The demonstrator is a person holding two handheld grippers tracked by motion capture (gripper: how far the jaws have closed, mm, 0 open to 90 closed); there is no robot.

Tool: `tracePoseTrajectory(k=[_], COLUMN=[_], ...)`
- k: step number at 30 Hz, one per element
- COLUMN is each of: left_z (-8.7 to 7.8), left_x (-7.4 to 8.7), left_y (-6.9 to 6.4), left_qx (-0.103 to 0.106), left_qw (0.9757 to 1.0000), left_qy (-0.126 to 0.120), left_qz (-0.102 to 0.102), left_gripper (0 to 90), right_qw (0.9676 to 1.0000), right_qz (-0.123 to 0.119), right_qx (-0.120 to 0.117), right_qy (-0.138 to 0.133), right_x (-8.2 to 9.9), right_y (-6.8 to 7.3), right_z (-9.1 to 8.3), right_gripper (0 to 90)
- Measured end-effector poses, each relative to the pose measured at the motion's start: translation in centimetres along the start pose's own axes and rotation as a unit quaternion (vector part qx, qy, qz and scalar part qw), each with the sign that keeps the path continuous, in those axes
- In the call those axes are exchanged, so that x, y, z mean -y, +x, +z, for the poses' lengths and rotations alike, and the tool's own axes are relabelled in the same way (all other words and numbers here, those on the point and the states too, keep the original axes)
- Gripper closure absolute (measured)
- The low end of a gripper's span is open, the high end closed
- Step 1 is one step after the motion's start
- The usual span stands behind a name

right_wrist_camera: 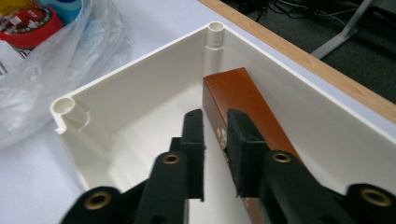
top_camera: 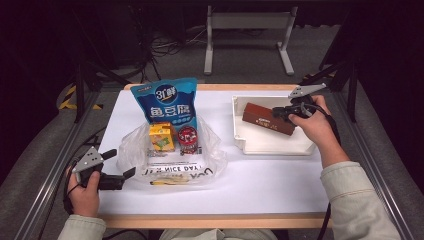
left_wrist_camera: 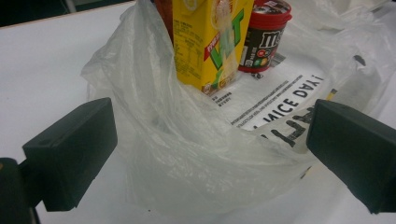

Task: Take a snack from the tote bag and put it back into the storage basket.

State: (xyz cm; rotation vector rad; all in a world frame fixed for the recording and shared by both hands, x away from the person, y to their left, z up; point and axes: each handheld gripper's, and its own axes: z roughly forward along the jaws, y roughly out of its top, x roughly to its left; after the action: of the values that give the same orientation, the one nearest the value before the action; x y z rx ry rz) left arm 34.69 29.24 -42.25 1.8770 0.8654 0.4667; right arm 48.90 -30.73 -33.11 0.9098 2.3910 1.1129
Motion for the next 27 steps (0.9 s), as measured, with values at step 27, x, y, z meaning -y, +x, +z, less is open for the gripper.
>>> tracePoseTrajectory(k=[27], left_z=[0.1], left_x=[0.0], left_y=[0.0], left_qx=[0.008], left_qw=[1.0], left_qy=[0.002], left_qz=[0.002], left_gripper=[2.2], right_qw=[0.9869], right_qz=[0.064], right_qx=[0.039], right_qy=[-0.143], right_x=[4.2], right_y=[3.6], right_z=[-0.1], right_gripper=[90.0])
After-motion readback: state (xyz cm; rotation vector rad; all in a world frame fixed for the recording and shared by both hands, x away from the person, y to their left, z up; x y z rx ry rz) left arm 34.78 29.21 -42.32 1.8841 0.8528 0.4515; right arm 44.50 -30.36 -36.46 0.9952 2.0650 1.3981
